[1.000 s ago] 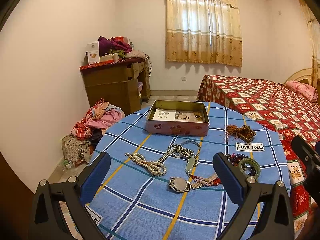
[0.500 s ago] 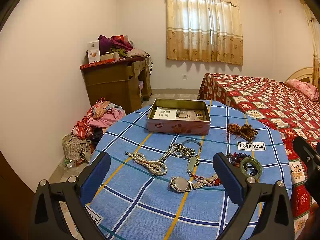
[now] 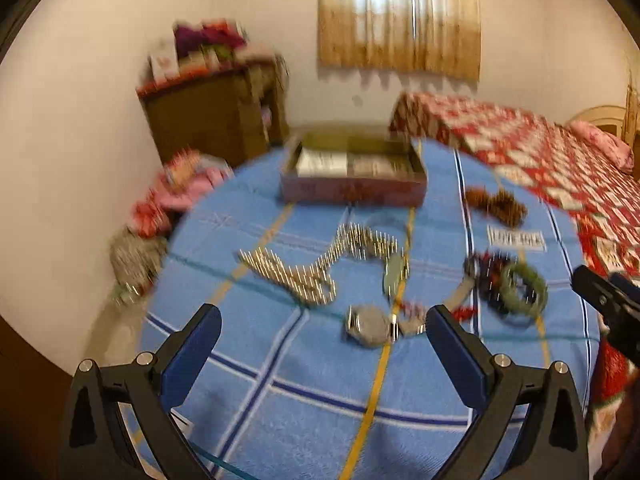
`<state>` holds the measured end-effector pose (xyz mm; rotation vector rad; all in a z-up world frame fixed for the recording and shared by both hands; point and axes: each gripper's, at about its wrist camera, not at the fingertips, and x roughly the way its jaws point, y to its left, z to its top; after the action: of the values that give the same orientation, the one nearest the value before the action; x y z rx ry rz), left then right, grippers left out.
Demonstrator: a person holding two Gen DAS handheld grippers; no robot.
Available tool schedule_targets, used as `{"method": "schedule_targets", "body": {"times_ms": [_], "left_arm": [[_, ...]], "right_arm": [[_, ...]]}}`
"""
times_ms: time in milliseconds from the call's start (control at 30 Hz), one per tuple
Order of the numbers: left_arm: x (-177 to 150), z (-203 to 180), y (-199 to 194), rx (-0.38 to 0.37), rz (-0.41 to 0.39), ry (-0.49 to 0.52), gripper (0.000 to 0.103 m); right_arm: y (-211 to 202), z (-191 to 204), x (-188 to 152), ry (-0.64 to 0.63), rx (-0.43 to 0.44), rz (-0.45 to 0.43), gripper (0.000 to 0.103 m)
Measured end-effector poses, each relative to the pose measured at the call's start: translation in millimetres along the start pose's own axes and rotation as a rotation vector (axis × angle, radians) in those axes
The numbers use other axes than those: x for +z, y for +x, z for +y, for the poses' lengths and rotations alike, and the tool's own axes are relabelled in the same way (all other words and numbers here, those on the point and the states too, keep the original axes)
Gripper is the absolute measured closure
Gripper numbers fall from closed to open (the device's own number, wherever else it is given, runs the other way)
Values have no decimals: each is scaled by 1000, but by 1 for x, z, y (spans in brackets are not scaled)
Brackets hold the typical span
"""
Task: Organize jewelry
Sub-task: 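Grasp the green jade bangle with the right tool while the left tool grasps the pearl necklace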
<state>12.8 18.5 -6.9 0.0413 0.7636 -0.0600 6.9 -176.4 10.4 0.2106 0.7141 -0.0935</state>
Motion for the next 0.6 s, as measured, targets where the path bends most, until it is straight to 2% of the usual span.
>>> {"method": "schedule_targets", "body": {"times_ms": [67, 200, 400, 467, 500, 567, 600], "left_arm": [[-4, 8, 10, -31, 47, -34, 1], [-7, 15, 19, -60, 88, -81, 1], [-8, 14, 30, -31, 116, -60, 1], [-9, 15, 33, -28, 125, -57, 1], [-9, 17, 34, -28, 126, -57, 1], [-8, 20, 37, -27, 131, -60, 1], [-8, 21, 37, -28, 132, -65, 1]], "right_arm": [[14, -6, 1, 20, 8, 47, 21], [41, -4, 3, -9, 37, 125, 21], [72, 3, -3, -59, 37, 212, 22], [79, 1, -5, -58, 29, 245, 31], [78, 1, -5, -59, 28, 230, 34], [77, -1, -3, -70, 7, 216, 60], [75, -4, -2, -65, 5, 215, 65]]}}
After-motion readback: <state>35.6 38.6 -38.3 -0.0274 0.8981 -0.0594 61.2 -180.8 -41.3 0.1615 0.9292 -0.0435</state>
